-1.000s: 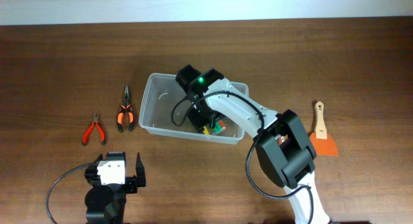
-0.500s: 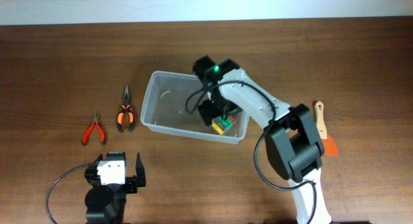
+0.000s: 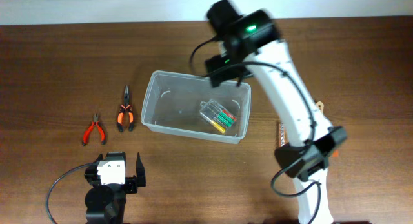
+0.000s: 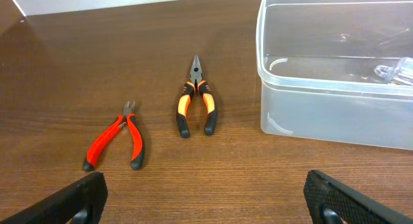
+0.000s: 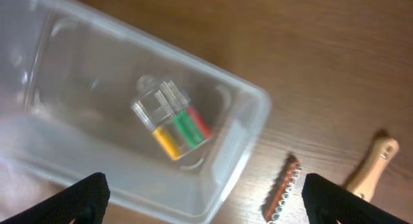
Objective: Pack container
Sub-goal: 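Open right gripper and withdraw it from the container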
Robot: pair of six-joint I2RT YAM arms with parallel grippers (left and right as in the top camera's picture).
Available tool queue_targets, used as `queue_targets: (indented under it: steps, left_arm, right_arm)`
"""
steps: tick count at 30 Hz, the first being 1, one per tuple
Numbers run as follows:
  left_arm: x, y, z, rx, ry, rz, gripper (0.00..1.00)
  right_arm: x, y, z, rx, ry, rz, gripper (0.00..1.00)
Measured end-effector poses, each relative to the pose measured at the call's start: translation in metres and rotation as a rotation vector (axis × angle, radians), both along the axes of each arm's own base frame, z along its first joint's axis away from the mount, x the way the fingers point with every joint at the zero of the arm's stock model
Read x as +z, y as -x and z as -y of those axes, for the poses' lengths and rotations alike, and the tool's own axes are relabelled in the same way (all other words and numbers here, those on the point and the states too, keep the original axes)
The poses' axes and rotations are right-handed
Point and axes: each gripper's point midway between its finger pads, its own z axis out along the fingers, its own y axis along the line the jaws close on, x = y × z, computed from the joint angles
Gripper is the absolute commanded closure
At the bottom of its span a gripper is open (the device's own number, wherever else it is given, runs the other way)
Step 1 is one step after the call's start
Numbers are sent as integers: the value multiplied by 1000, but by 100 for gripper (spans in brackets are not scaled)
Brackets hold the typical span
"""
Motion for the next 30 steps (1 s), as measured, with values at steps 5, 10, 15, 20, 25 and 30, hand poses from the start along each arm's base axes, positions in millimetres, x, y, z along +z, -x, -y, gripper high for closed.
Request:
queue_targets:
  steps: [5, 10, 15, 20, 25, 30]
  left_arm:
    - [0, 0, 0, 0, 0, 0, 1]
    - [0, 0, 0, 0, 0, 0, 1]
    - [0, 0, 0, 0, 0, 0, 1]
    - [0, 0, 0, 0, 0, 0, 1]
    - [0, 0, 0, 0, 0, 0, 1]
    - [0, 0, 0, 0, 0, 0, 1]
  right_arm:
    - [5, -24, 65, -187, -32, 6, 3]
    - [5, -37, 124, -286, -22, 9, 2]
    - [5, -40, 154, -263, 3, 9, 2]
    - [6, -41, 171, -243, 21, 9, 2]
    - [13, -38, 172, -223, 24, 26, 1]
    - [40, -21, 174, -211, 24, 75, 1]
